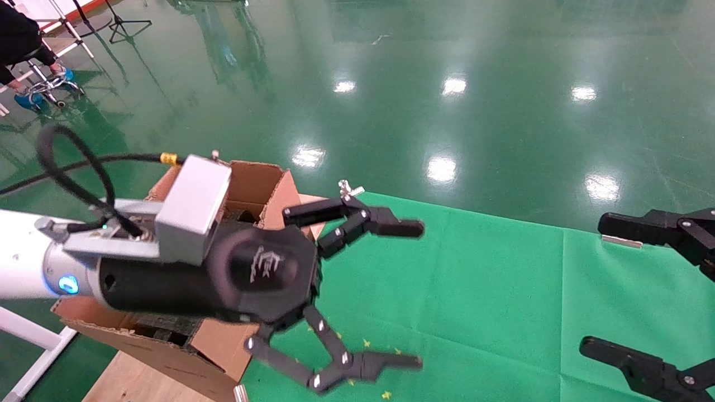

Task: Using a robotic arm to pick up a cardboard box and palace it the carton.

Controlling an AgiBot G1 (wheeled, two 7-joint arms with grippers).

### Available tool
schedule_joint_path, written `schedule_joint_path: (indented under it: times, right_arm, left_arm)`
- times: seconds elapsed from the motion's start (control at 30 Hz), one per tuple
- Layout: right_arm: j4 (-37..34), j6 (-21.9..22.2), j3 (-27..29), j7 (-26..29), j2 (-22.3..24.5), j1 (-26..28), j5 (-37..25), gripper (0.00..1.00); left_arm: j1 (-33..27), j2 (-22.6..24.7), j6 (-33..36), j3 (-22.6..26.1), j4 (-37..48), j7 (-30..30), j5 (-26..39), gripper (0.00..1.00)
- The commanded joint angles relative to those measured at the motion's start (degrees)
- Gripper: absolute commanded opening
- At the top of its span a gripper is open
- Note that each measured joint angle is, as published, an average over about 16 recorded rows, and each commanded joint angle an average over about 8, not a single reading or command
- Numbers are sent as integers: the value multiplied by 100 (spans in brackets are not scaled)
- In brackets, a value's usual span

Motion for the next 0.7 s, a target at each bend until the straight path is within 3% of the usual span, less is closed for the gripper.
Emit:
schedule_joint_path:
  times: [0.03, 0.7]
  right_arm:
    - [-1, 1, 0, 0, 0, -1, 0, 100]
    - [-1, 1, 0, 0, 0, -1, 0, 100]
  left_arm:
    - [111, 1, -1, -27, -186, 88, -98, 100]
    - [13, -2, -5, -5, -14, 26, -10, 100]
